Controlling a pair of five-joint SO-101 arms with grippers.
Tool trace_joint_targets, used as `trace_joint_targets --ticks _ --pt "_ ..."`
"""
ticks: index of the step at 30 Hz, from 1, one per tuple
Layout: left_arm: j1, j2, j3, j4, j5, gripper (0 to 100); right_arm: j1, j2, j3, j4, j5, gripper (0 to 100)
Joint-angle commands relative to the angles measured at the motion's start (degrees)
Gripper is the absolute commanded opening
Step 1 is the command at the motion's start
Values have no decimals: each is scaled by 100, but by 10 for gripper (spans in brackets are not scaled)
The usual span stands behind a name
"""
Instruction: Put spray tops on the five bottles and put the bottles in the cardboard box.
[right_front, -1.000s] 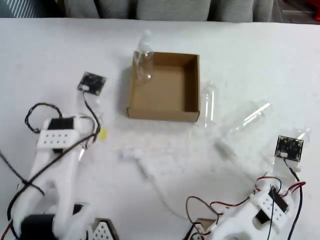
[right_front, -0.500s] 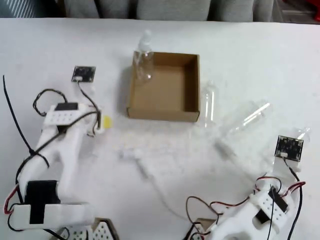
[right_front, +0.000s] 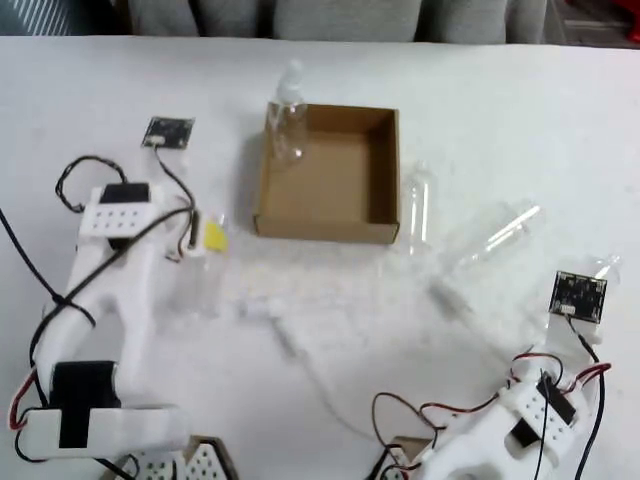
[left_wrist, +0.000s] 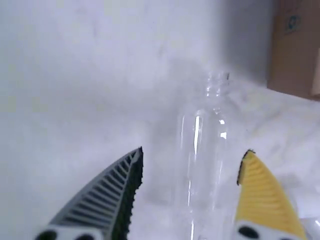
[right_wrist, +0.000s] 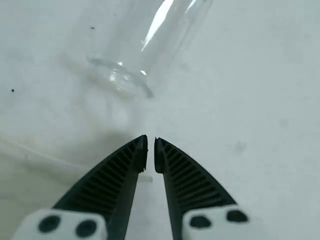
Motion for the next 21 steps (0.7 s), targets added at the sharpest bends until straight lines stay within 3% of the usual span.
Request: trace_joint_targets --ticks 1,6,12,21 --pt "-22 22 -703 484 -167 298 -40 -40 -62 31 70 21" --pt "338 31 -1029 923 -176 298 -40 -40 -62 40 70 21" --pt "787 189 -1037 914 -132 298 -40 -40 -62 40 70 21" --pt "629 1182 -1749 1073 -141 300 -40 -40 -62 40 70 21"
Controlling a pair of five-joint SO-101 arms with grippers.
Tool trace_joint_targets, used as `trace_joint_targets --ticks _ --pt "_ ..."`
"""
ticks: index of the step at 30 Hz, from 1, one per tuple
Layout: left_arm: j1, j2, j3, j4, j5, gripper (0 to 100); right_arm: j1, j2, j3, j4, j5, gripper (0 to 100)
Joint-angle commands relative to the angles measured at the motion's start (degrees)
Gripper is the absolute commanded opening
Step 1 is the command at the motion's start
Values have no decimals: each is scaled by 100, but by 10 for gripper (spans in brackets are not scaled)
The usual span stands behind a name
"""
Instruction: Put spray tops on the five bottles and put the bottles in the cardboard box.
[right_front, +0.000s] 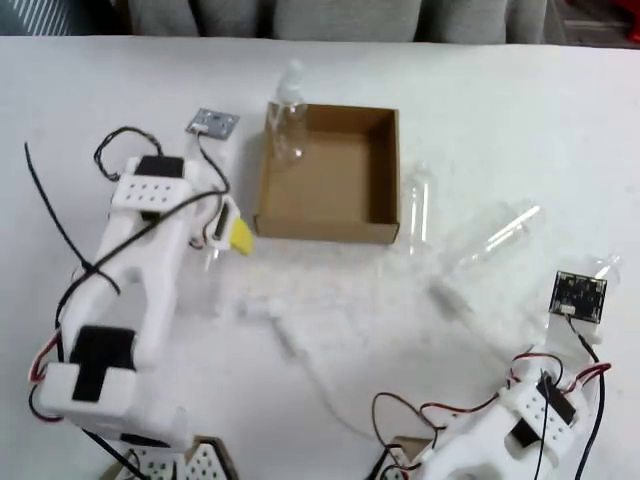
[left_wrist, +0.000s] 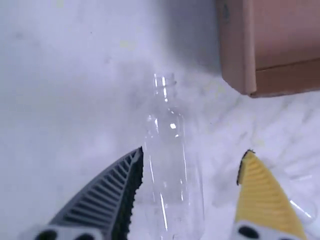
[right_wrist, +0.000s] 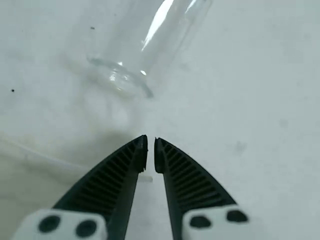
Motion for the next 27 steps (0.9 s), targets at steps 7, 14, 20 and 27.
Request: trace_joint_targets --ticks 7,14,20,27 --pt "-127 75 -897 791 -44 301 -40 -40 -62 40 70 21" --pt "-215 242 -923 756 -26 299 -40 -40 -62 31 70 21" --pt "-470 567 -923 396 -26 299 -40 -40 -62 31 70 21" --pt "-303 822 -905 237 -9 298 -40 -40 -62 31 70 21"
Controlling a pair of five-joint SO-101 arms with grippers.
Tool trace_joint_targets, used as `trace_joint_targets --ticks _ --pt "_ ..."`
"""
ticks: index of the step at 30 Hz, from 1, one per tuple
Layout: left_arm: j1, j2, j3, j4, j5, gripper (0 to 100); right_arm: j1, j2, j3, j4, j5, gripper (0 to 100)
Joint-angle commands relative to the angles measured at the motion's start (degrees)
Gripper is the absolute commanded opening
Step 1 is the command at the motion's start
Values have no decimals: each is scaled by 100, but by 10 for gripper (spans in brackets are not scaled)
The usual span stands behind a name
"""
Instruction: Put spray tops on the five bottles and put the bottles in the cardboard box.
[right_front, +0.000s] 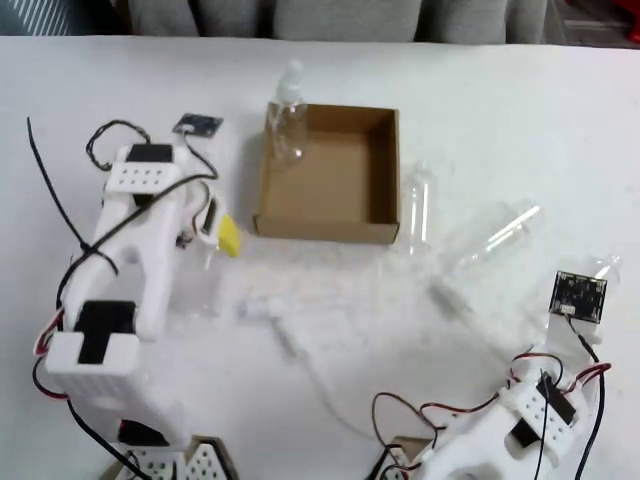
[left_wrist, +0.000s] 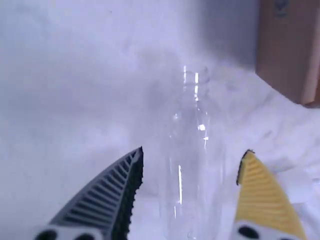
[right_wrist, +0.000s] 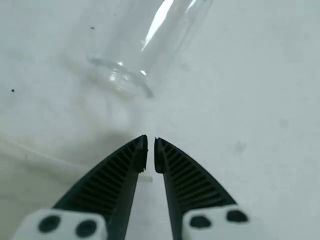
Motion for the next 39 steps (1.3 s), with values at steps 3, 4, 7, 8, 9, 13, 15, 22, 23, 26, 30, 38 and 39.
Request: trace_joint_targets --ticks 3,4,7,8,9,13,15,22,23,26,30,38,39 --pt "163 224 -281 -422 211 298 -40 -40 -62 31 70 21" --pt "189 286 -281 -484 264 298 -40 -40 -62 31 70 21" --pt "251 418 -281 -580 352 298 -40 -40 -62 22 70 21" --pt "259 453 -281 -607 352 298 -40 -40 -62 13 70 21" --pt "268 470 -281 -624 360 298 -40 -40 -62 4 70 21" --pt "268 523 -273 -624 800 275 -40 -40 -70 -4 70 21" --pt "277 523 -264 -615 862 194 -40 -40 -88 -4 70 21" --pt "295 462 -281 -387 862 72 -40 -40 -97 -4 70 21" --pt "303 444 -281 -369 862 59 -40 -40 -97 -4 79 21" --pt "303 163 -281 -290 862 55 -207 -48 -220 84 325 21" --pt "268 -593 -220 -141 862 55 -690 -48 -598 752 387 21" --pt "-119 -1420 -211 132 897 57 -3134 -40 -2013 3002 387 22" --pt "-251 -1429 -211 123 897 57 -3512 -40 -2189 3257 387 22"
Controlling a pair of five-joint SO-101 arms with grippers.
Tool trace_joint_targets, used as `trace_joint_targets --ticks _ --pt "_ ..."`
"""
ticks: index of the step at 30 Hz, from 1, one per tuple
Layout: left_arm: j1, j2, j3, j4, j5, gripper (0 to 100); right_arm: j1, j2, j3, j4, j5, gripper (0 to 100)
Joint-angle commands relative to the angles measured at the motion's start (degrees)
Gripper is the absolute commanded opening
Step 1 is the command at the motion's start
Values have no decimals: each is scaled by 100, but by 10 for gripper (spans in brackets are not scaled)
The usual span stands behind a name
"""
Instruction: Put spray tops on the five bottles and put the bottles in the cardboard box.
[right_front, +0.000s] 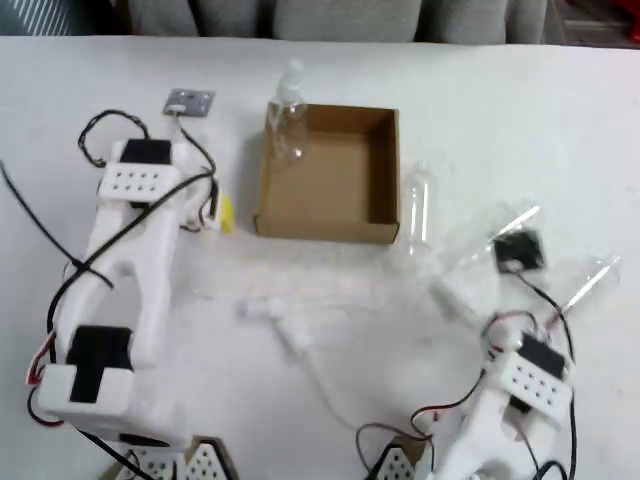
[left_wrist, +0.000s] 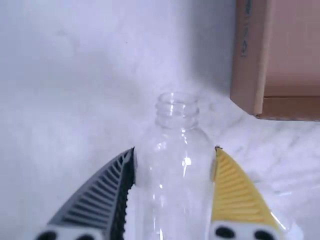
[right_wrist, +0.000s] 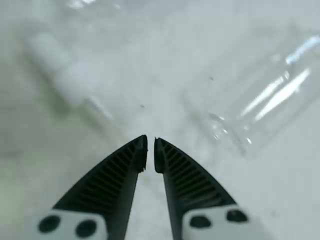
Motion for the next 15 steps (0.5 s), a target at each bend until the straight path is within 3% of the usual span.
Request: trace_joint_targets --ticks 1,6,10,15 --pt "-470 -391 -211 53 88 57 -1420 -40 -870 980 70 22" --pt "-1455 -382 -220 -290 88 57 -3407 -40 -1512 2044 18 22" --pt "-2167 -382 -211 -440 62 57 -4690 -4 -1582 2141 9 33" --pt "-2589 -374 -211 -440 53 57 -5763 4 -1574 1930 -167 170"
